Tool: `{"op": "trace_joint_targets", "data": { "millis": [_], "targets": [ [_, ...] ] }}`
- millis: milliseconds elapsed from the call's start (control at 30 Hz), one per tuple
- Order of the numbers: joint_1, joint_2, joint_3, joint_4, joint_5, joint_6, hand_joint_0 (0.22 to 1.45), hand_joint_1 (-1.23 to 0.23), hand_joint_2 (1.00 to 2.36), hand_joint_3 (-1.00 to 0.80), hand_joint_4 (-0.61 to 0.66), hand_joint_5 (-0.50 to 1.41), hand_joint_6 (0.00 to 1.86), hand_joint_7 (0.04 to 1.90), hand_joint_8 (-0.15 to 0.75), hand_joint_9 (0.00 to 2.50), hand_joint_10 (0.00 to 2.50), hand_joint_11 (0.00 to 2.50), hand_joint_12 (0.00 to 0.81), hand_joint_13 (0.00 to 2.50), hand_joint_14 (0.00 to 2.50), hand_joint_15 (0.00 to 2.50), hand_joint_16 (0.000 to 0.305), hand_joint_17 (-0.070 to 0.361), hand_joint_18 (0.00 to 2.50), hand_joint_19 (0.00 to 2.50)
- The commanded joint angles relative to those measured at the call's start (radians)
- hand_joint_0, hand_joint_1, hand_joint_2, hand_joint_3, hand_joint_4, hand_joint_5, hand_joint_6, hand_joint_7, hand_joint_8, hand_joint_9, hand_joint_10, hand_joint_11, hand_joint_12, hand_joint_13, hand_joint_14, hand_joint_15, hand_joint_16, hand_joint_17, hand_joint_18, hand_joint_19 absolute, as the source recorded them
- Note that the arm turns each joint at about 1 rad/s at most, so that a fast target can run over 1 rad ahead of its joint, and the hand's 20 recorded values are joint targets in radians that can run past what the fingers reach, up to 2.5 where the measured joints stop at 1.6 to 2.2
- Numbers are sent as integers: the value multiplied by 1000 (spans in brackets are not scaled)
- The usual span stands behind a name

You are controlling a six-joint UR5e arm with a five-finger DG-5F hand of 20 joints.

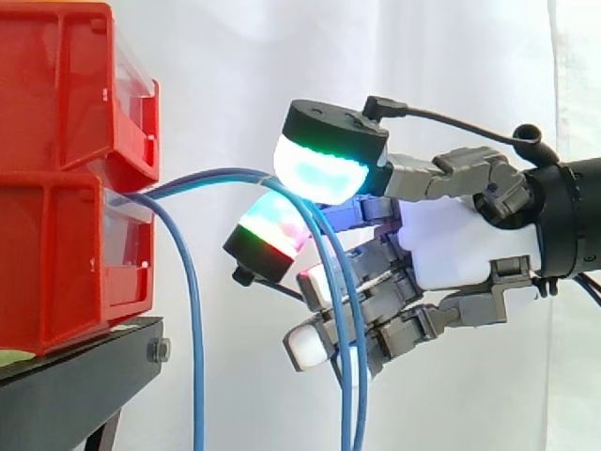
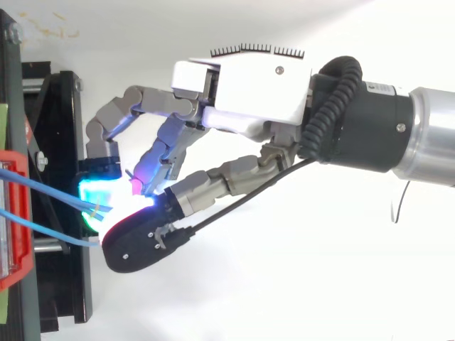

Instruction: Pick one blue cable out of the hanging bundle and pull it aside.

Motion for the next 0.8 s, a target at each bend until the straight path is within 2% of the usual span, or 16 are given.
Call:
{"op": "trace_joint_targets", "data": {
  "millis": [0,200,300,400,433,533,600,767],
  "targets": [
    [0,0,0,0,-2,0,781,-921,1000,-500,-159,-168,972,985,237,1031,21,669,326,892,22,535,43,97,821,636],
    [0,0,0,0,-2,0,725,-935,1000,-500,-110,-180,976,904,226,1009,21,662,326,885,19,533,43,96,827,625],
    [0,-1,-1,-1,-2,0,656,-958,1000,-500,-66,-174,973,795,227,1008,21,675,329,879,20,537,42,95,810,634],
    [0,-1,0,0,-2,0,534,-1001,1000,-500,-34,-165,963,789,248,1005,18,669,342,880,19,548,45,100,811,641],
    [-2,0,0,0,-2,0,468,-969,1000,-500,-14,-154,956,792,282,1045,19,666,362,884,20,543,49,110,838,649],
    [-3,0,-1,-1,-2,1,404,-815,1000,-500,2,-134,943,800,318,1069,15,644,399,911,19,551,56,126,872,639],
    [-3,0,0,-1,-2,0,416,-587,1000,-500,-38,-113,920,861,318,1124,18,616,401,924,17,550,57,127,867,666],
    [-3,0,0,0,-3,1,516,-534,1000,-500,-72,-94,900,981,294,1164,21,631,366,918,19,570,48,109,815,712]
  ]
}}
